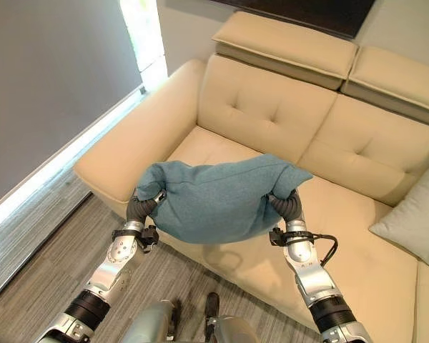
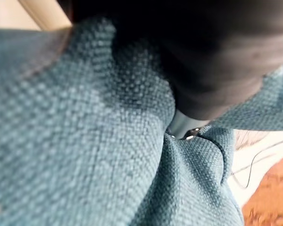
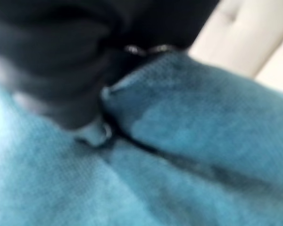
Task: Pick up all the scattered cushions and arrange them neatly on the sofa.
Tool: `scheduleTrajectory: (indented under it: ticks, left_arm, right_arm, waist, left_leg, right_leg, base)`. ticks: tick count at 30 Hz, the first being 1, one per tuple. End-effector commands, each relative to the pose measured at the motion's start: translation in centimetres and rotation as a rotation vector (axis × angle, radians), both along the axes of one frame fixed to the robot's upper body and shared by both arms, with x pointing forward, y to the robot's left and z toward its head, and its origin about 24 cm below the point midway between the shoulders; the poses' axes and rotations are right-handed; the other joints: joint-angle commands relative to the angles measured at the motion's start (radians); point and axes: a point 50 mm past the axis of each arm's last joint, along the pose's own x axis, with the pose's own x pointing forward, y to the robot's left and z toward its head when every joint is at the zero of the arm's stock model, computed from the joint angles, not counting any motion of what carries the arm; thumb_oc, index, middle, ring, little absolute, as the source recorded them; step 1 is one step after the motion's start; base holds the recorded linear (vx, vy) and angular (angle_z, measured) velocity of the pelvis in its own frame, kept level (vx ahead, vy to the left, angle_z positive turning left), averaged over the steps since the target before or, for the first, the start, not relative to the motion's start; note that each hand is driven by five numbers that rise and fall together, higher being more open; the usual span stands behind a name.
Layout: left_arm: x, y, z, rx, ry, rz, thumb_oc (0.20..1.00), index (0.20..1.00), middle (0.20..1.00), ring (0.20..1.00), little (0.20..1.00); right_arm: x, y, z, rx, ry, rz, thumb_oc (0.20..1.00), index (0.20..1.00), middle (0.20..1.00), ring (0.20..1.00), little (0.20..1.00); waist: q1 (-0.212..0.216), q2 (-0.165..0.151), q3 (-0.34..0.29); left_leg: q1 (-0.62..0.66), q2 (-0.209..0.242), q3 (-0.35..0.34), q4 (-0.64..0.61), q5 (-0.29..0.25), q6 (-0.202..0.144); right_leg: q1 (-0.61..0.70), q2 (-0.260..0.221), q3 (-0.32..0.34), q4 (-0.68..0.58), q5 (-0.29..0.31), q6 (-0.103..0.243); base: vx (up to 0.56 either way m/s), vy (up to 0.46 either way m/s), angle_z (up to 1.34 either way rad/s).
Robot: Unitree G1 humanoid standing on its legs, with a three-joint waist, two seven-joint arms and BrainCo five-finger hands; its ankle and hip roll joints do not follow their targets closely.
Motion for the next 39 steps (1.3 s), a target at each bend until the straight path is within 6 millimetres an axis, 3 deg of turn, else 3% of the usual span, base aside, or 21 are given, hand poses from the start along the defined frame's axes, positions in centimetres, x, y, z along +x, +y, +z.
scheduleTrajectory:
  ticks: [1, 2, 4, 13, 16, 18, 20, 23, 29, 32, 33, 35, 39]
  left_arm:
    - [0.4, -3.7, 4.3, -0.031, -0.219, -0.170, 0.200, 0.200, 0.200, 0.200, 0.200]
    - [0.4, -3.5, 4.4, -0.033, -0.223, -0.168, 0.200, 0.200, 0.200, 0.200, 0.200]
    - [0.2, -3.5, 4.3, -0.030, -0.222, -0.178, 0.200, 0.200, 0.200, 0.200, 0.200]
    - [0.0, -1.9, 4.2, -0.003, -0.224, -0.160, 0.200, 0.200, 0.200, 0.200, 0.200]
    - [-0.3, -0.4, 4.1, 0.009, -0.224, -0.123, 0.200, 0.200, 0.200, 0.200, 0.200]
    - [-0.5, -0.2, 4.0, 0.005, -0.222, -0.121, 0.200, 0.200, 0.200, 0.200, 0.200]
    - [-0.3, -0.4, 4.3, -0.007, -0.235, -0.122, 0.200, 0.200, 0.200, 0.200, 0.200]
    - [-0.2, -0.8, 4.3, -0.001, -0.235, -0.134, 0.200, 0.200, 0.200, 0.200, 0.200]
    - [-0.2, -1.5, 4.5, 0.005, -0.244, -0.149, 0.200, 0.200, 0.200, 0.200, 0.200]
    - [0.6, -1.9, 6.4, 0.025, -0.320, -0.140, 0.200, 0.200, 0.200, 0.200, 0.200]
    - [1.4, -2.5, 8.6, 0.031, -0.407, -0.137, 0.200, 0.200, 0.200, 0.200, 0.200]
    - [2.4, -3.1, 11.3, 0.039, -0.502, -0.124, 0.200, 0.200, 0.200, 0.200, 0.200]
    - [4.2, -3.9, 15.4, 0.060, -0.629, -0.077, 0.200, 0.200, 0.200, 0.200, 0.200]
  right_arm:
    - [1.3, 1.6, 5.0, 0.042, -0.243, 0.085, 0.200, 0.200, 0.200, 0.200, 0.200]
    - [1.4, 1.8, 5.1, 0.029, -0.246, 0.105, 0.200, 0.200, 0.200, 0.200, 0.200]
    - [1.2, 1.8, 4.9, 0.016, -0.235, 0.115, 0.200, 0.200, 0.200, 0.200, 0.200]
    - [2.4, 3.2, 5.8, 0.014, -0.259, 0.152, 0.200, 0.200, 0.200, 0.200, 0.200]
    - [3.0, 4.2, 6.7, 0.026, -0.286, 0.186, 0.200, 0.200, 0.200, 0.200, 0.200]
    - [3.1, 4.4, 6.8, 0.018, -0.283, 0.203, 0.200, 0.200, 0.200, 0.200, 0.200]
    - [3.0, 4.2, 6.9, 0.006, -0.283, 0.197, 0.200, 0.200, 0.200, 0.200, 0.200]
    - [2.9, 3.9, 6.7, 0.011, -0.283, 0.186, 0.200, 0.200, 0.200, 0.200, 0.200]
    - [2.0, 2.8, 6.8, -0.008, -0.297, 0.171, 0.200, 0.200, 0.200, 0.200, 0.200]
    - [2.4, 3.2, 8.1, -0.023, -0.348, 0.178, 0.200, 0.200, 0.200, 0.200, 0.200]
    - [3.1, 4.0, 9.6, -0.024, -0.403, 0.190, 0.200, 0.200, 0.200, 0.200, 0.200]
    - [4.0, 5.0, 12.0, -0.038, -0.486, 0.204, 0.200, 0.200, 0.200, 0.200, 0.200]
    - [5.4, 6.8, 16.8, -0.071, -0.631, 0.221, 0.200, 0.200, 0.200, 0.200, 0.200]
  waist:
    - [0.055, 0.002, -0.035]
    - [0.059, 0.015, -0.045]
    - [0.053, 0.016, -0.060]
    - [0.096, 0.026, -0.073]
    - [0.119, 0.027, -0.058]
    - [0.120, 0.030, -0.050]
    - [0.098, 0.037, -0.029]
    - [0.088, 0.028, -0.026]
    - [0.063, 0.026, -0.062]
    - [0.055, 0.038, -0.065]
    - [0.053, 0.047, -0.054]
    - [0.047, 0.052, -0.031]
    - [0.037, 0.062, 0.005]
  left_leg:
    - [0.027, 0.002, -0.042, -0.045, 0.082, -0.003]
    - [0.079, -0.007, -0.090, -0.092, 0.089, 0.001]
    - [0.113, 0.001, -0.087, -0.130, 0.089, 0.005]
    - [0.186, 0.002, 0.031, -0.145, 0.038, 0.066]
    - [0.216, 0.017, 0.103, -0.159, 0.014, 0.078]
    - [0.233, 0.025, 0.119, -0.171, 0.004, 0.080]
    - [0.238, 0.026, 0.104, -0.157, -0.008, 0.077]
    - [0.244, 0.014, 0.094, -0.140, -0.026, 0.071]
    - [0.284, 0.038, 0.055, -0.178, -0.022, 0.042]
    - [0.280, 0.051, 0.041, -0.211, -0.005, 0.029]
    - [0.262, 0.059, 0.037, -0.224, 0.008, 0.019]
    - [0.218, 0.062, 0.035, -0.217, 0.017, 0.008]
    - [0.139, 0.059, 0.034, -0.186, 0.026, 0.003]
  right_leg:
    - [0.039, -0.015, 0.071, 0.071, -0.116, 0.114]
    - [0.037, -0.006, 0.092, 0.082, -0.117, 0.120]
    - [0.043, -0.015, 0.110, 0.082, -0.118, 0.126]
    - [0.007, -0.085, 0.171, 0.119, -0.095, 0.190]
    - [-0.041, -0.134, 0.109, 0.120, -0.037, 0.229]
    - [-0.080, -0.151, 0.080, 0.078, 0.002, 0.234]
    - [-0.136, -0.150, 0.076, 0.075, 0.014, 0.235]
    - [-0.112, -0.164, 0.063, 0.042, 0.025, 0.236]
    - [-0.053, -0.139, 0.016, -0.003, 0.022, 0.210]
    - [-0.050, -0.126, -0.003, -0.025, 0.017, 0.202]
    - [-0.060, -0.121, -0.014, -0.037, 0.015, 0.197]
    - [-0.087, -0.120, -0.023, -0.040, 0.016, 0.192]
    - [-0.146, -0.120, -0.027, -0.028, 0.018, 0.187]
  base:
    - [0.17, 0.145, -0.68]
    - [0.17, 0.147, -0.93]
    - [0.21, 0.216, -0.98]
    - [0.08, 0.165, -0.66]
    - [0.01, 0.040, -0.98]
    - [0.06, -0.051, -0.60]
    - [0.09, -0.048, -0.44]
    - [0.12, -0.109, 0.23]
    - [0.15, -0.143, 0.42]
    - [0.04, -0.115, 0.16]
    - [-0.07, -0.104, 0.06]
    - [-0.12, -0.075, 0.23]
    - [-0.10, -0.019, 0.13]
